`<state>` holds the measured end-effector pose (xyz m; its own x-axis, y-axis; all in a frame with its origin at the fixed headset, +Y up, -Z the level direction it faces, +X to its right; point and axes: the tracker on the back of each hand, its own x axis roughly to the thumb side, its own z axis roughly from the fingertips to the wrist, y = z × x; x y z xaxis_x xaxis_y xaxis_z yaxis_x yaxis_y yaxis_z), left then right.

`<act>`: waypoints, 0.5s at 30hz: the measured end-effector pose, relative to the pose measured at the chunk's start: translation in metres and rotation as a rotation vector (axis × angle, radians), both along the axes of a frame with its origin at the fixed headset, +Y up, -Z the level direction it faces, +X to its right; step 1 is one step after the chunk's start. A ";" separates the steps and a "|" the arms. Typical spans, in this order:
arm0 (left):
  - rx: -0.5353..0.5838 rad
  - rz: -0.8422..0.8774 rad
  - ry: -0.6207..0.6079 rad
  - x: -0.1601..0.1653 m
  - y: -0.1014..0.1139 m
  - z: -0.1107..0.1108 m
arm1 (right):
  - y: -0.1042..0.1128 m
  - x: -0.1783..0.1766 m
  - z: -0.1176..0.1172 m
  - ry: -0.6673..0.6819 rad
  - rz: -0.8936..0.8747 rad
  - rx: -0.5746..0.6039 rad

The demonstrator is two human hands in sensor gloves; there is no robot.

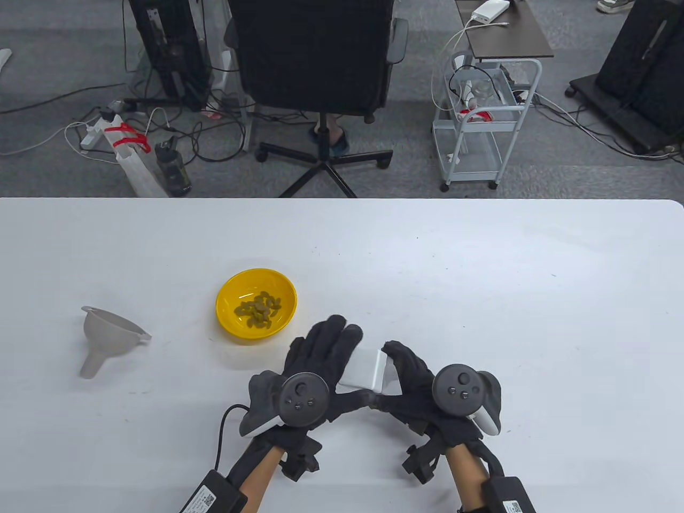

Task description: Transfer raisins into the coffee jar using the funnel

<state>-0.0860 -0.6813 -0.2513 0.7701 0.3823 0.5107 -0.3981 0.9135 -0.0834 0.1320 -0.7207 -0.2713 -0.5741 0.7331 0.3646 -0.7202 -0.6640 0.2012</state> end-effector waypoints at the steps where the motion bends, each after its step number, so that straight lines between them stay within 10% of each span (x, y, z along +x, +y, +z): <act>1: 0.016 -0.013 -0.007 0.002 -0.002 0.001 | 0.000 -0.002 0.001 0.004 0.002 0.006; 6: 0.061 -0.087 0.089 -0.019 -0.019 -0.004 | 0.000 -0.013 0.006 0.018 0.199 0.080; 15: -0.330 0.223 0.146 -0.045 -0.034 -0.005 | 0.003 -0.030 0.015 -0.031 0.351 0.207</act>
